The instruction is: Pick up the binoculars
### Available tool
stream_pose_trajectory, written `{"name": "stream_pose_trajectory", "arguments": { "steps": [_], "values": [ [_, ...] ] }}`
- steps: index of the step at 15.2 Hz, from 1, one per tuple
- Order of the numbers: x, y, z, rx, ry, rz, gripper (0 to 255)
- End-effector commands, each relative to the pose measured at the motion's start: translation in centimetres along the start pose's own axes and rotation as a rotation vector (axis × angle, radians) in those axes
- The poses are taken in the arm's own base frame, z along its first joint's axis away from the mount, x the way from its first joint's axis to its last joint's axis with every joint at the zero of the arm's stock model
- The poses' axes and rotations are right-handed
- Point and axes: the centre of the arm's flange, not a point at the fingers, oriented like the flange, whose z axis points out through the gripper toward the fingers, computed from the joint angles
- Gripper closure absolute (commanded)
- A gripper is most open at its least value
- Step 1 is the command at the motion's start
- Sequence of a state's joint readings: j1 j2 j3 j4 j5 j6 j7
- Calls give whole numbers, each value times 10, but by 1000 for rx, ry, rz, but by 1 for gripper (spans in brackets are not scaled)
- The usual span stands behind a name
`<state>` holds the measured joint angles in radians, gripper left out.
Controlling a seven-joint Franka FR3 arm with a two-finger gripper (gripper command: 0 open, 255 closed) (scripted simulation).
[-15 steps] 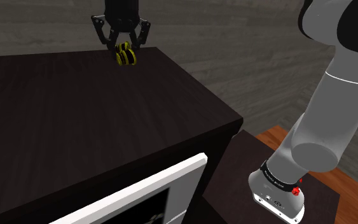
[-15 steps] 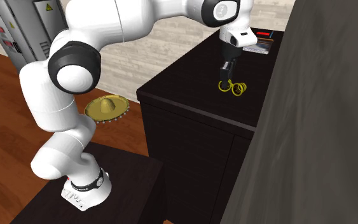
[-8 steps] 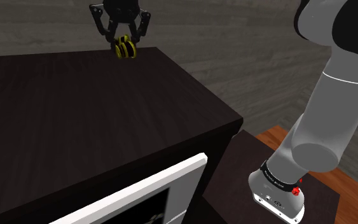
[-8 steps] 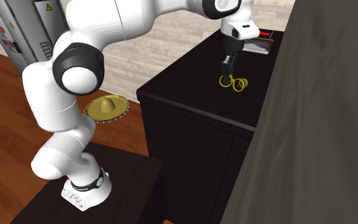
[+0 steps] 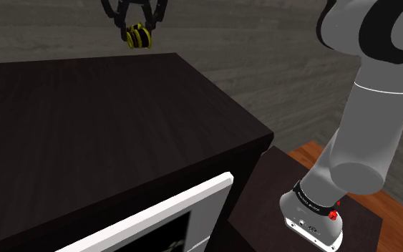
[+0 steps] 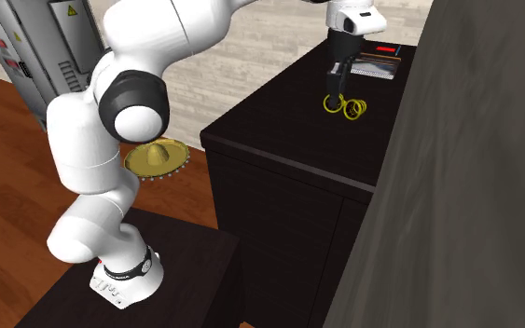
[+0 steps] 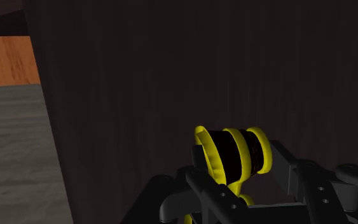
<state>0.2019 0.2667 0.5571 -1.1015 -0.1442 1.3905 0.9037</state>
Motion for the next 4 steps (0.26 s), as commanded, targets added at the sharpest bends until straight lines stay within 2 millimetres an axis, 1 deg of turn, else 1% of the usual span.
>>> {"name": "stream_pose_trajectory", "arguments": {
  "steps": [1, 2, 4],
  "values": [
    [1, 2, -11, 0, 0, 0, 255],
    [1, 1, -16, 0, 0, 0, 255],
    [1, 1, -17, 0, 0, 0, 255]
  ]
}}
